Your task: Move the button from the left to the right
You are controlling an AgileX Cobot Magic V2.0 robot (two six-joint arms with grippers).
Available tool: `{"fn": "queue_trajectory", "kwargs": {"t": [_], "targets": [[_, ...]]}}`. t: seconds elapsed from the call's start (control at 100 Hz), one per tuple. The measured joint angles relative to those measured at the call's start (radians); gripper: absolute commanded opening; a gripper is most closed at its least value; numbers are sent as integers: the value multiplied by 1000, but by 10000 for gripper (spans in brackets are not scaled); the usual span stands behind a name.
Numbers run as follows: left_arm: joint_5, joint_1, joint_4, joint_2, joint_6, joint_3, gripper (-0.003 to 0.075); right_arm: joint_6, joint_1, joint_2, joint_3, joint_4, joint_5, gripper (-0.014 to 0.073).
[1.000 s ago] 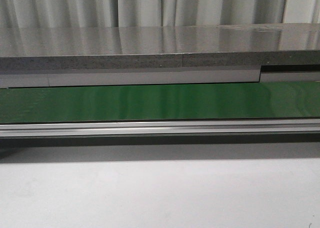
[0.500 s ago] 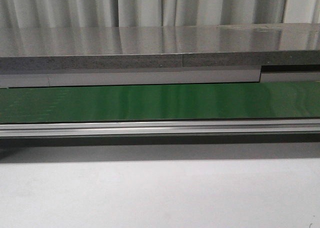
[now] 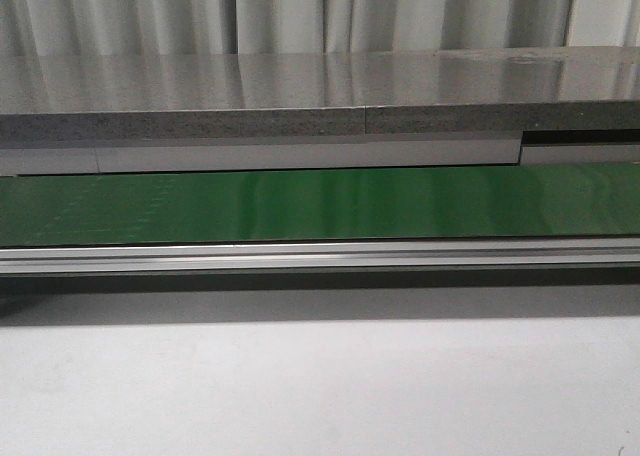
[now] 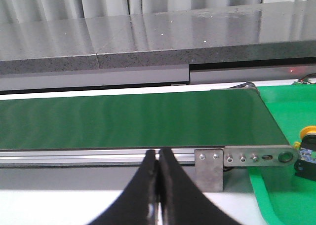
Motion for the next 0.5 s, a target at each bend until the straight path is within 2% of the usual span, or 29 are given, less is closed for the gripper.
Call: {"fn": "queue_trajectory", "kwargs": {"t": [0.3, 0.5], "targets": [[0, 0, 13, -10, 0, 2, -20, 0, 0, 0, 0, 0, 0, -67], [-4, 0, 32, -105, 0, 42, -20, 0, 0, 0, 0, 0, 0, -67]]}}
